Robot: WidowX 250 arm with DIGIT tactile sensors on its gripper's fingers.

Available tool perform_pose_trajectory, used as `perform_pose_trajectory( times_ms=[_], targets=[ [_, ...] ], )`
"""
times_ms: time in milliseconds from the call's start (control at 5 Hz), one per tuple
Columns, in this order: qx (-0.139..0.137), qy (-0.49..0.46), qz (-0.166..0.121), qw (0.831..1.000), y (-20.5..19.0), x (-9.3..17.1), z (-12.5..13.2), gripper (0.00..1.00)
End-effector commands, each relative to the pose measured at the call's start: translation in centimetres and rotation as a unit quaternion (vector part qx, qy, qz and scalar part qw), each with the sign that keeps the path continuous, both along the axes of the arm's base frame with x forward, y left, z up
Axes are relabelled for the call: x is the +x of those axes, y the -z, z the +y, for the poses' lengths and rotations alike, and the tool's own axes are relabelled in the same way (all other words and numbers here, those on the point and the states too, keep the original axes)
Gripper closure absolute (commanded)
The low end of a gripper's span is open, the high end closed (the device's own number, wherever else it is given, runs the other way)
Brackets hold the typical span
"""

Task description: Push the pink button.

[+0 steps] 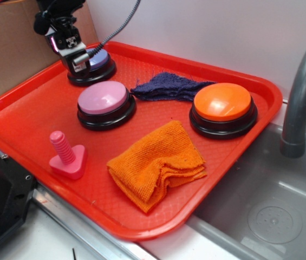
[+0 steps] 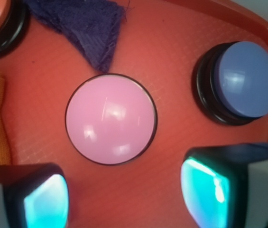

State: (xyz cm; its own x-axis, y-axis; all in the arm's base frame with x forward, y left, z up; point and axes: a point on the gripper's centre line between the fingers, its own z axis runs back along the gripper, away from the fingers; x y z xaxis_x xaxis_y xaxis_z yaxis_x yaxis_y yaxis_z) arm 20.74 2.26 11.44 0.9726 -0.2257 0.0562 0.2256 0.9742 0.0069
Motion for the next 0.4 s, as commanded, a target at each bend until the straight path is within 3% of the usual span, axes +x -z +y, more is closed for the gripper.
perform_pose_trajectory(
  times_ms=[0,200],
  targets=[
    [0.004,-0.002,-0.043,0.999,-2.86,0.67,-0.22,0.00],
    [0.007,-0.003,-0.051,0.999,-3.30,0.35,-0.19,0.00]
  ],
)
